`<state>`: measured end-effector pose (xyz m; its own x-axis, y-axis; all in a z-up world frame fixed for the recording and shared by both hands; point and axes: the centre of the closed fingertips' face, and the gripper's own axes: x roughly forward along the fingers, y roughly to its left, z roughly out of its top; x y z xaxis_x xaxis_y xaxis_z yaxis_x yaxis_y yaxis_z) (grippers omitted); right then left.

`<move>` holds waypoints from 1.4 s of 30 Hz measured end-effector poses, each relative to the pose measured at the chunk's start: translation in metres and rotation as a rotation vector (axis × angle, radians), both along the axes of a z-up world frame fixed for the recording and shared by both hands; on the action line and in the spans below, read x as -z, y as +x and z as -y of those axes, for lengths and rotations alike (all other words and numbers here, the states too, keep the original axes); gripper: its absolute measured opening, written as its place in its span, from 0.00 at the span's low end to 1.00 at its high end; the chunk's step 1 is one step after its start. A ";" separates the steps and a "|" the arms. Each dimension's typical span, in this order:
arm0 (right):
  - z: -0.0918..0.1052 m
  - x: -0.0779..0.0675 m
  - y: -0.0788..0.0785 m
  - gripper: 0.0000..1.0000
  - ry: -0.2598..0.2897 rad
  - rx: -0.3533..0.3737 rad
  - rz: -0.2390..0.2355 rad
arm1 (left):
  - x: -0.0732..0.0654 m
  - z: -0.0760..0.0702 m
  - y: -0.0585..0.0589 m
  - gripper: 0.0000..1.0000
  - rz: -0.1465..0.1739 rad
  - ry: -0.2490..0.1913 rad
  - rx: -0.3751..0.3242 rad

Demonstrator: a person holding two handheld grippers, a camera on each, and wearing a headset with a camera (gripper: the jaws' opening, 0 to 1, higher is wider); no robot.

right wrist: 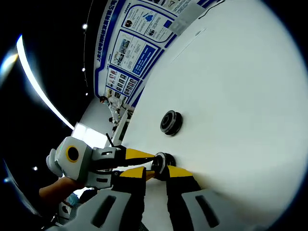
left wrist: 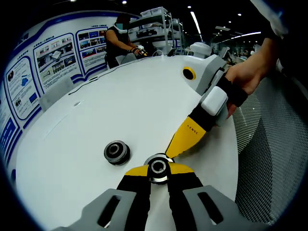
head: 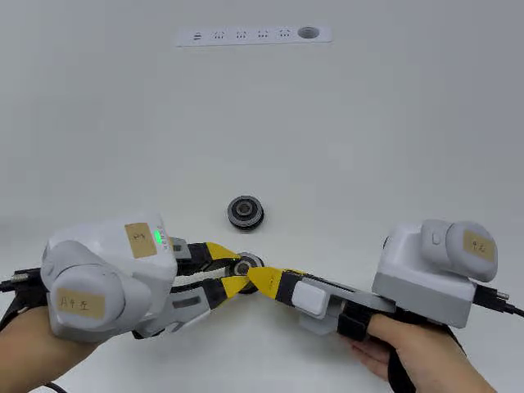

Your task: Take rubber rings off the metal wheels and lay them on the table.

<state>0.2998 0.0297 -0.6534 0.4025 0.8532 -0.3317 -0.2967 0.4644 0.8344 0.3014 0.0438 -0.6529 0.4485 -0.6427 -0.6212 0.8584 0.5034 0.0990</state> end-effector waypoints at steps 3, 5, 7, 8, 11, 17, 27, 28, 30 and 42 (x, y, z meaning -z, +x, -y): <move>0.001 0.003 0.001 0.14 -0.005 0.011 -0.014 | 0.000 0.000 0.000 0.13 0.000 0.001 0.000; 0.004 0.007 0.003 0.10 -0.008 0.025 -0.029 | 0.000 0.000 0.000 0.13 0.000 0.000 -0.001; 0.004 0.009 0.003 0.07 -0.011 0.031 -0.039 | 0.000 0.000 0.000 0.13 0.001 0.000 -0.001; 0.004 0.009 0.003 0.06 -0.015 0.031 -0.039 | 0.000 0.000 0.000 0.13 0.001 0.000 -0.001; 0.004 0.009 0.004 0.04 -0.026 0.025 -0.029 | 0.000 0.000 0.000 0.13 0.001 0.000 -0.001; 0.005 0.008 0.004 0.03 -0.030 0.029 -0.027 | 0.000 0.000 0.000 0.13 0.000 0.001 -0.001; 0.004 0.006 0.005 0.02 -0.064 0.031 -0.012 | 0.000 0.000 0.000 0.13 0.000 0.010 -0.001; 0.003 0.005 0.005 0.02 -0.068 0.029 -0.007 | 0.000 0.000 0.000 0.13 0.000 0.010 -0.001; 0.002 0.004 0.004 0.01 -0.077 0.023 0.006 | 0.001 0.000 0.000 0.13 -0.001 0.011 -0.001; 0.000 0.004 0.005 0.01 -0.116 -0.006 0.058 | 0.001 -0.001 0.001 0.13 -0.001 0.010 -0.004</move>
<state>0.3049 0.0298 -0.6570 0.4187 0.8129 -0.4048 -0.3462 0.5549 0.7564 0.3023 0.0444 -0.6539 0.4502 -0.6345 -0.6283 0.8565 0.5059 0.1028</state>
